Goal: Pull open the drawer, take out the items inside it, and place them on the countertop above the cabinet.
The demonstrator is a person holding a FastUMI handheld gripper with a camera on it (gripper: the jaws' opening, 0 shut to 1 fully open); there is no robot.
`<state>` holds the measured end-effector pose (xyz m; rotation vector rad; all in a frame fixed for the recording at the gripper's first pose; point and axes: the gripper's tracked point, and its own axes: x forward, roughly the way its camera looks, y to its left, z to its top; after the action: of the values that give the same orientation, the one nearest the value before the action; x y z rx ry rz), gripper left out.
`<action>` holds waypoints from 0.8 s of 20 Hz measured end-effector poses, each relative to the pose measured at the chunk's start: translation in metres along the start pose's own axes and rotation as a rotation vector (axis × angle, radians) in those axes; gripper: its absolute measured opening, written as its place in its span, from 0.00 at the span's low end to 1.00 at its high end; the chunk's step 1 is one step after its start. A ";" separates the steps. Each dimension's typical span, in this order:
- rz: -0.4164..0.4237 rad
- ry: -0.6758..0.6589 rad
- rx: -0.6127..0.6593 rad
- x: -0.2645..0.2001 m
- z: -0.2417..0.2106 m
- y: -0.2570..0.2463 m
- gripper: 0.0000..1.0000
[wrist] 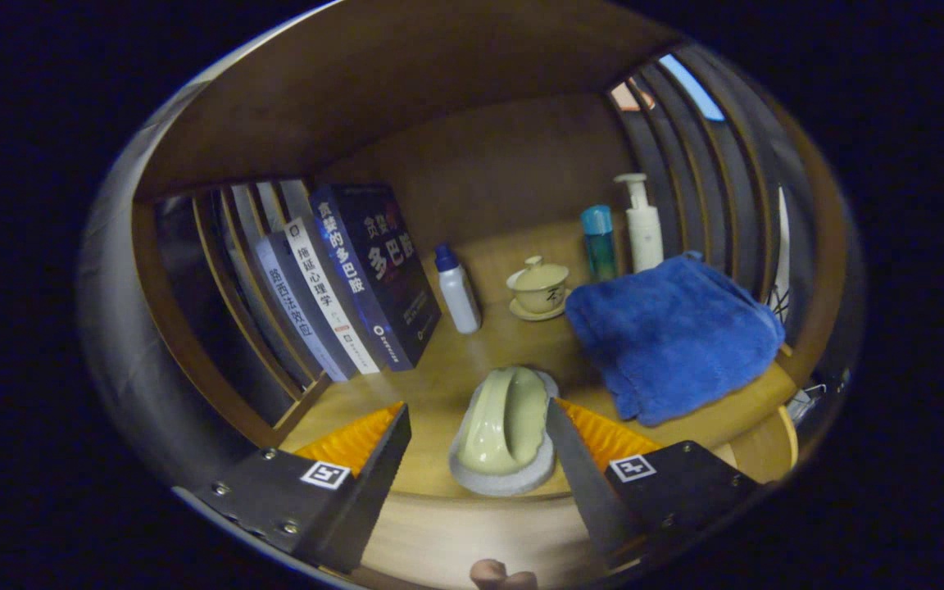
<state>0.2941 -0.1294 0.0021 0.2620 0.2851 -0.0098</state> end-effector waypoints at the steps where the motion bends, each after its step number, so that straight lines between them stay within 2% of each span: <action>1: -0.003 -0.005 0.000 -0.013 -0.001 0.000 0.99; 9: 0.035 -0.014 -0.028 -0.102 -0.028 0.017 0.99; 16: 0.078 -0.045 -0.151 -0.167 -0.093 0.036 0.99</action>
<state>0.1094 -0.0750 -0.0280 0.1228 0.2299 0.0826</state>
